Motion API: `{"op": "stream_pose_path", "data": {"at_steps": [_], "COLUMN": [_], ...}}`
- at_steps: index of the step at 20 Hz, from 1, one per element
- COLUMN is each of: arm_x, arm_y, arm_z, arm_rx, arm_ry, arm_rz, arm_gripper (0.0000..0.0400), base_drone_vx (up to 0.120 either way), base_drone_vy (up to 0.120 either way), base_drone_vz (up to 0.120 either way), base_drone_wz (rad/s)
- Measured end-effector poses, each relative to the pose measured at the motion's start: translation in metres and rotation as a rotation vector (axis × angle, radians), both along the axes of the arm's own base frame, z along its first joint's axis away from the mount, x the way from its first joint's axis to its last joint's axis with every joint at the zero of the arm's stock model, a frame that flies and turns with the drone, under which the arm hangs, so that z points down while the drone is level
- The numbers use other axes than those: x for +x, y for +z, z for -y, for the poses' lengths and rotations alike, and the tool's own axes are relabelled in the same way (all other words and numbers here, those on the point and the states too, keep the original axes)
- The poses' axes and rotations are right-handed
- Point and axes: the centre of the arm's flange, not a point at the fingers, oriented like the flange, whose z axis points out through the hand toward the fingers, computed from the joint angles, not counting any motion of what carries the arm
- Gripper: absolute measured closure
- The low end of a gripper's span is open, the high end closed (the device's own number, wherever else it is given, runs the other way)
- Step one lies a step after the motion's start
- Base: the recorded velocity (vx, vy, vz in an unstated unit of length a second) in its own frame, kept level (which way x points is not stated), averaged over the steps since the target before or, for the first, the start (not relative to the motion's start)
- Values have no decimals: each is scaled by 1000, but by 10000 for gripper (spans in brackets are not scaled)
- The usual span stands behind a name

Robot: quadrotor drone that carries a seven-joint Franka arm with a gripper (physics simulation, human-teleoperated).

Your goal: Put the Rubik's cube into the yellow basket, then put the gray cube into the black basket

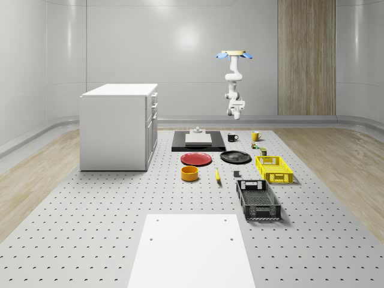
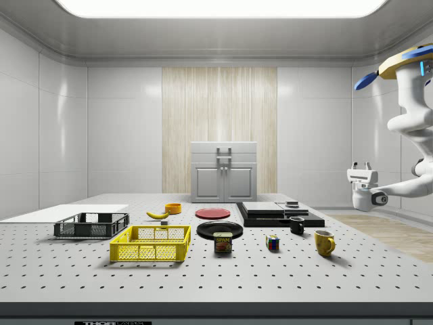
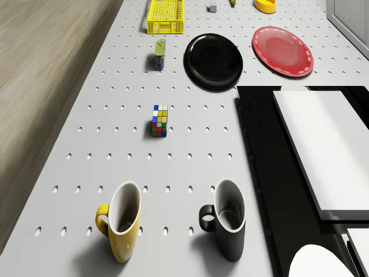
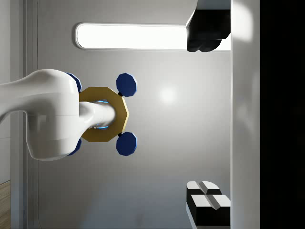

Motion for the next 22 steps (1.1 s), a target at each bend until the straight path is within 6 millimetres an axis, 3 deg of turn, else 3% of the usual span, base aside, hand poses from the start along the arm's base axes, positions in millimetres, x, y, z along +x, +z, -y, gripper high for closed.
{"op": "stream_pose_path", "data": {"at_steps": [22], "arm_x": [-2], "arm_y": [0], "arm_z": [-3], "arm_rx": [-33], "arm_ry": [-1], "arm_rz": [17], "arm_gripper": [0], "base_drone_vx": [120], "base_drone_vy": [120], "base_drone_vz": [0], "base_drone_wz": [0]}}
